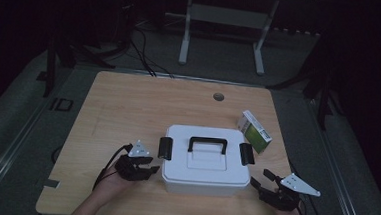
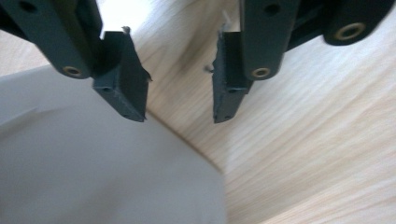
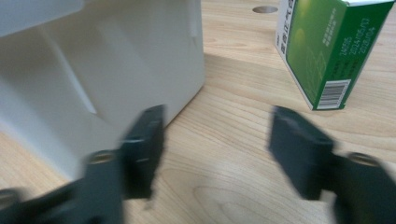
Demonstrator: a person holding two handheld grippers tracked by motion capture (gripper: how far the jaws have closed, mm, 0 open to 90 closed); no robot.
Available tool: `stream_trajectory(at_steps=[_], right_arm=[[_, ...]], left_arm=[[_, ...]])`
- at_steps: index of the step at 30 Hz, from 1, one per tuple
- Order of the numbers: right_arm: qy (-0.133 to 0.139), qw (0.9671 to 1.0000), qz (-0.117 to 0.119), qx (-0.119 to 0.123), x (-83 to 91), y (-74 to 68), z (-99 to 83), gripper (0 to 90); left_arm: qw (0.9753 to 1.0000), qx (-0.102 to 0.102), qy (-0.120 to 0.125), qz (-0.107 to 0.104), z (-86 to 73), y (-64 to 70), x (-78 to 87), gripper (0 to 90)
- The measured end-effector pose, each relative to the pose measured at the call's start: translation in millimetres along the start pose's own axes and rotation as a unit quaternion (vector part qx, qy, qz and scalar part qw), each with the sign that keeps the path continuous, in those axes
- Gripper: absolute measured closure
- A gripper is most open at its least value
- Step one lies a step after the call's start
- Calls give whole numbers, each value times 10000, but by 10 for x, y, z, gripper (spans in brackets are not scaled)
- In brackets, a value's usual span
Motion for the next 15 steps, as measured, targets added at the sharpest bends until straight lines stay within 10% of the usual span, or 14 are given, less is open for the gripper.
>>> stream_trajectory(at_steps=[15], right_arm=[[-44, 9998, 158, -61, -76, 63, -3, 127]], left_arm=[[9931, -257, -1064, -423, -39, -83, 67, 285]])
Point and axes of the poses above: each handheld gripper's, and its own axes: x roughly backward along the jaws, z roughly out of its top, y roughly to its right, the point moved 2 cm from there along -x, roughly forward along the jaws, and after that the axes turned 11 degrees about -x, right-handed, at the moved point
